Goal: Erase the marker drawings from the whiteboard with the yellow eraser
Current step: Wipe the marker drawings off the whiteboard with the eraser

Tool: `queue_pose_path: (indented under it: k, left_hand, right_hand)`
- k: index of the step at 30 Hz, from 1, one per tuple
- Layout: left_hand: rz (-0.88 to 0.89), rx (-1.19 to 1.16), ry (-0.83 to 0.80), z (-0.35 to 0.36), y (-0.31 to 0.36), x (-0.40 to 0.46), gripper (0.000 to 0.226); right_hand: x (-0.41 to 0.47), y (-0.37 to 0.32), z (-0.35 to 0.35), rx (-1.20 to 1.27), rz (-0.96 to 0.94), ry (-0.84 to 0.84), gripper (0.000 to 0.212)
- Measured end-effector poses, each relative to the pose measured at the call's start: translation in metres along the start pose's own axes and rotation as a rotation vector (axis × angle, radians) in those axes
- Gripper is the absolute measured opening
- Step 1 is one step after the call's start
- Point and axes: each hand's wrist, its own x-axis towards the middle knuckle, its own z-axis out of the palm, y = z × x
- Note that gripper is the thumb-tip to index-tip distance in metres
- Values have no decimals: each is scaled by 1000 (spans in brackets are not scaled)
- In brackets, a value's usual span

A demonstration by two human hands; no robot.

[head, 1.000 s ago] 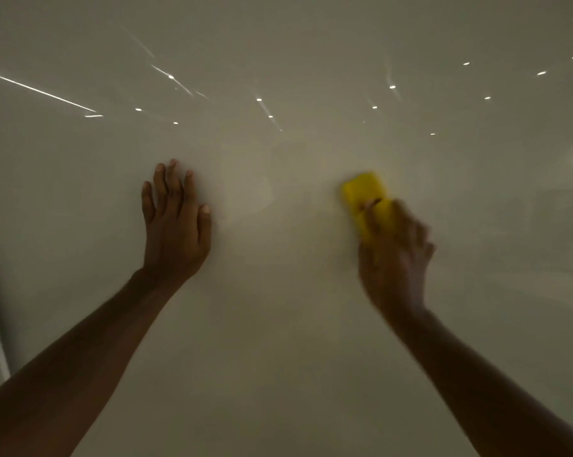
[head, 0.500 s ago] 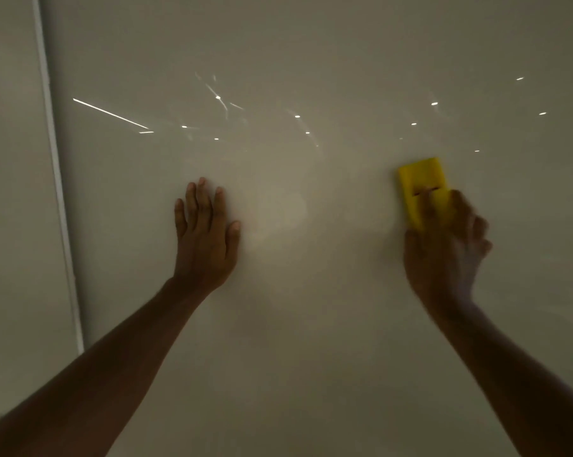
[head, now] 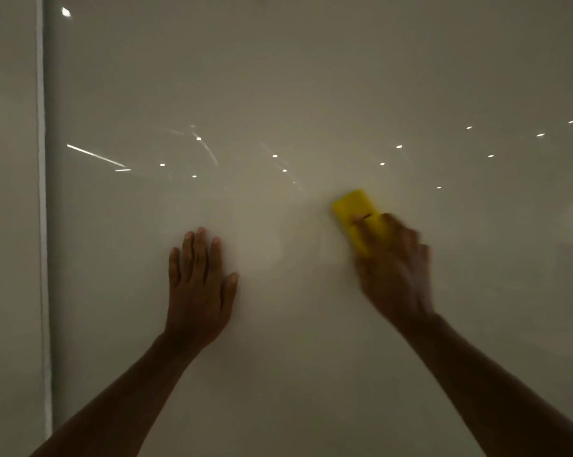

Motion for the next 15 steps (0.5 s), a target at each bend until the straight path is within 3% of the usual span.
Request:
queue_pose_path:
  k: [3, 6, 8, 11, 13, 15]
  left_hand:
    - [1, -13, 10, 1, 0, -1, 66]
    - [2, -10, 19, 2, 0, -2, 66]
    - [7, -17, 31, 2, 0, -1, 66]
    - [7, -23, 47, 3, -1, 1, 67]
    - [13, -24, 59, 6, -4, 0, 69]
    - [16, -25, 71, 9, -5, -2, 70]
  right_hand:
    - [16, 38, -15, 5, 459, 181, 63]
    - [20, 35, -11, 3, 577, 223, 60]
    - [18, 8, -2, 10, 401, 243, 51]
    - [-2, -45, 16, -38, -146, 105, 43]
    - [-2, -64, 21, -46, -489, -23, 48]
    - [24, -67, 22, -69, -659, -87, 58]
